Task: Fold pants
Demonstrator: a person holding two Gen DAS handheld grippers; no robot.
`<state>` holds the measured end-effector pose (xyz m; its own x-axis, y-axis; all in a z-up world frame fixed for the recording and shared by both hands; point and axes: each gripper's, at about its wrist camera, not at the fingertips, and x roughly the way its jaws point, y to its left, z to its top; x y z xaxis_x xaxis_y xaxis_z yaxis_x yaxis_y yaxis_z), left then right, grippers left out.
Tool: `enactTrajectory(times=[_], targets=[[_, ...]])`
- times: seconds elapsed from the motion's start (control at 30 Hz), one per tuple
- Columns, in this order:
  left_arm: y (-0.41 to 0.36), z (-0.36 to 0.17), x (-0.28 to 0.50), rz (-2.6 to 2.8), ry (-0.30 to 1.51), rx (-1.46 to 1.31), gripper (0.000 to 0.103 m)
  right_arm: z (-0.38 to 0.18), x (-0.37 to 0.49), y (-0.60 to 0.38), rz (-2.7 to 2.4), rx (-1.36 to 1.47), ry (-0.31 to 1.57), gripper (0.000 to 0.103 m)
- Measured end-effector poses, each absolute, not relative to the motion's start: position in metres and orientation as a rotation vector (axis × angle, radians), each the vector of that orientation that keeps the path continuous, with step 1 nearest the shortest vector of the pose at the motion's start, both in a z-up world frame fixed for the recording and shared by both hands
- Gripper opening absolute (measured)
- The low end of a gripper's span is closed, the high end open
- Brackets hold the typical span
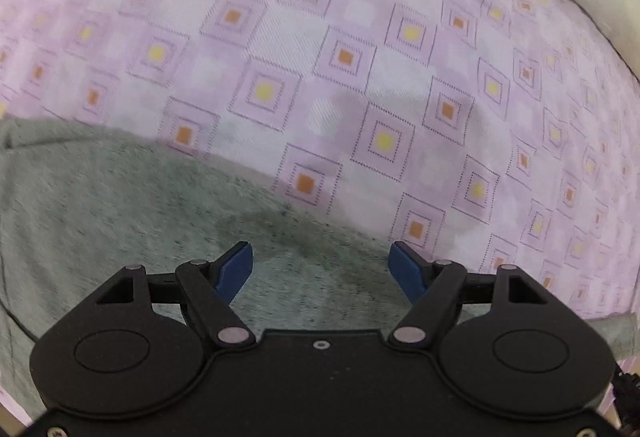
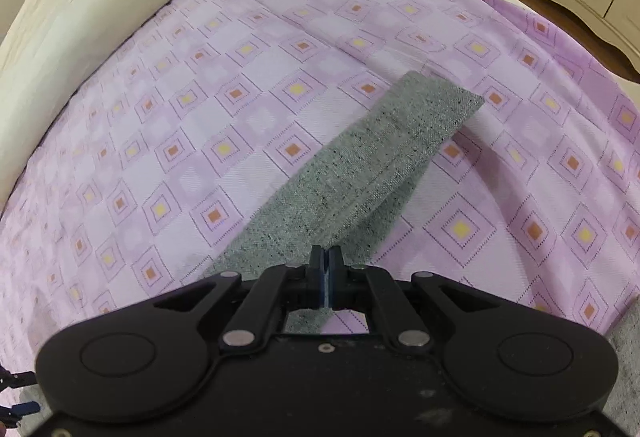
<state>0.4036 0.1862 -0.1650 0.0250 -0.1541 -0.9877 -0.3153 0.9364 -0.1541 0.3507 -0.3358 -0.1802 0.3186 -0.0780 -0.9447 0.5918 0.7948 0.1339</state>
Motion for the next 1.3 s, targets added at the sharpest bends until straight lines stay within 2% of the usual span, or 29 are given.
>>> enactTrajectory(times=[0.23,0.27,0.3,0.37,0.5,0.7,0.8,0.9,1.03,1.17,1.3], targets=[[0.165,-0.179,0.429,0.166,1.573,-0.307,0.074,-0.172,0.349,-0.336,-0.447,0.502,1.158,0.002],[0.161,-0.188,0.433,0.169,1.608,-0.297,0.059,-0.172,0.349,-0.336,-0.446,0.503,1.159,0.002],[0.159,-0.193,0.434,0.173,1.629,-0.292,0.048,-0.171,0.348,-0.337,-0.445,0.507,1.158,0.002],[0.156,-0.185,0.431,0.202,1.587,-0.256,0.013,-0.168,0.346,-0.338,-0.444,0.517,1.152,0.002],[0.154,-0.138,0.409,0.141,1.455,-0.242,0.011,-0.146,0.334,-0.34,-0.425,0.548,1.1,0.002],[0.156,-0.048,0.321,0.021,1.271,-0.195,0.011,-0.095,0.273,-0.338,-0.405,0.542,1.031,0.002],[0.161,-0.034,0.267,-0.014,1.248,-0.164,0.011,-0.083,0.227,-0.333,-0.436,0.529,1.037,0.002],[0.156,-0.051,0.216,-0.015,1.296,-0.106,0.011,-0.086,0.178,-0.326,-0.488,0.501,1.083,0.002],[0.153,-0.101,0.162,0.004,1.429,-0.058,0.008,-0.118,0.126,-0.318,-0.557,0.519,1.18,0.002],[0.151,-0.145,0.141,0.002,1.526,-0.022,0.008,-0.147,0.095,-0.308,-0.597,0.529,1.229,0.002],[0.146,-0.155,0.133,-0.034,1.549,0.045,0.004,-0.155,0.077,-0.298,-0.604,0.498,1.228,0.001]])
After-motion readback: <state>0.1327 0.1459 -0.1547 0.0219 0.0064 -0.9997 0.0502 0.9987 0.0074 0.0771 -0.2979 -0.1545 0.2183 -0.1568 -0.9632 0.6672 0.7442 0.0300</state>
